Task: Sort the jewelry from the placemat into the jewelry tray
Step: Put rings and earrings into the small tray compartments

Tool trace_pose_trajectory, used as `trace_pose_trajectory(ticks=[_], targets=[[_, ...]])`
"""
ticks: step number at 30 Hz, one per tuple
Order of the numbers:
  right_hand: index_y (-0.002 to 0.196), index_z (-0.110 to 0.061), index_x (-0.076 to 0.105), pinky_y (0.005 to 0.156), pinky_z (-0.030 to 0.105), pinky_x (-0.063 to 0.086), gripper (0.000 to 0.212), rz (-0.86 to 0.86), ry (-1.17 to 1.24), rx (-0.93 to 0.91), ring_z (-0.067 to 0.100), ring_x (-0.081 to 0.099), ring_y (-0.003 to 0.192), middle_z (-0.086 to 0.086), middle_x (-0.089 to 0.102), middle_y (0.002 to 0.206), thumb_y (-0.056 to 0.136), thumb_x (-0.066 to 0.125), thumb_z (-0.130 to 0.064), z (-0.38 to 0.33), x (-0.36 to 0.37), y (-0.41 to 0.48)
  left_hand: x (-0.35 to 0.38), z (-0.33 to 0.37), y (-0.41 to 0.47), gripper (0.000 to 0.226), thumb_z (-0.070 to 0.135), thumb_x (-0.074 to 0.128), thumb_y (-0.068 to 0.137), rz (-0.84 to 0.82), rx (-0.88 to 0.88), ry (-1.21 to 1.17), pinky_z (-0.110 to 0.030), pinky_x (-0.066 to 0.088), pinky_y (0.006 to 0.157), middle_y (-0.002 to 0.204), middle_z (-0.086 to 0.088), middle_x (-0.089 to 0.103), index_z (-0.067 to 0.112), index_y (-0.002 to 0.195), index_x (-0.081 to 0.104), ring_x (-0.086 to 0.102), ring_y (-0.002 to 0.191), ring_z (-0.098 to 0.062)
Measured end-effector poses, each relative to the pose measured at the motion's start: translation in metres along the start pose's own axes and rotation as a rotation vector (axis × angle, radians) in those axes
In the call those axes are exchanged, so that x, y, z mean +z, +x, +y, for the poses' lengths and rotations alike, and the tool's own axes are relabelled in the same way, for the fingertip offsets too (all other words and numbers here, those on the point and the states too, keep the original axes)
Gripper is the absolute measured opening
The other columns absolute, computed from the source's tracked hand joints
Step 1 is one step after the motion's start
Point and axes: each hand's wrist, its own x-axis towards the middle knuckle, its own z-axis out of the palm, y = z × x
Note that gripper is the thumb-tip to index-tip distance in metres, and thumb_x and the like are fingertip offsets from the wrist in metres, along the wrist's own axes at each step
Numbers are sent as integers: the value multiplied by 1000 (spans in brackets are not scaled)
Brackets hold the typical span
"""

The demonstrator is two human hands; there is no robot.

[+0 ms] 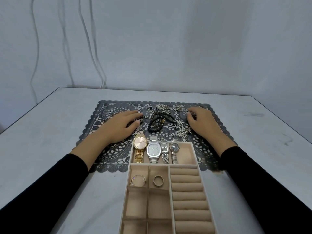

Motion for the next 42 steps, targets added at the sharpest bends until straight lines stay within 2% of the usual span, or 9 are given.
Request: trace_pose_trajectory(ticks=[7,14,19,22,27,31,35,40,42], targets=[[119,-10,65,92,26,41,31,-46,-13,-11,20,58,108,5,67,117,94,50,-20,2,6,10,1,-3,14,48,40,35,104,-28,0,-21,-30,16,117,158,6,29,32,151,32,22,147,-12],[116,-12,66,86,22,39,29,-54,14,-11,17,60,103,4,68,114,94,50,-21,4,8,15,3,-11,27,46,31,35,105,-35,-3,-33,-30,14,118,159,7,26,31,151,31,18,148,-11],[126,-14,62,95,21,36,33,-42,48,-39,17,56,117,3,64,125,95,51,-21,-2,9,20,3,-2,31,45,33,35,105,8,69,-40,-30,19,115,156,9,32,32,150,33,25,146,-12],[129,-15,59,94,15,30,35,-76,54,-77,14,53,121,2,61,130,96,49,-20,-6,12,25,5,5,38,46,35,34,105,3,111,-36,-26,15,114,157,10,31,31,150,32,23,146,-9],[127,-14,61,91,14,31,33,-95,54,-86,14,54,118,2,61,128,97,49,-19,-7,16,34,10,9,55,47,39,30,105,-21,124,-9,-24,12,114,157,8,30,30,151,31,21,147,-10],[120,-13,66,89,15,34,29,-109,53,-101,14,58,111,1,66,120,95,53,-20,-6,19,41,9,11,69,46,38,31,105,-19,137,-2,-29,19,116,155,7,35,28,150,34,28,144,-12],[112,-15,68,86,17,37,24,-104,63,-101,13,59,104,0,68,113,92,56,-19,-3,23,48,9,13,85,43,38,33,104,5,142,-22,-34,35,108,145,6,49,28,144,44,46,132,-15],[102,-17,70,83,19,38,17,-89,79,-107,11,57,100,-2,67,107,90,58,-17,0,27,56,14,13,99,35,33,40,103,10,155,-28,-34,42,105,137,9,58,29,136,54,54,124,-13],[99,-17,71,85,21,43,16,-78,99,-114,11,58,98,-1,67,105,88,60,-16,0,28,58,14,13,103,33,30,44,102,29,168,-36,-33,44,103,132,9,62,27,131,59,56,121,-12]])
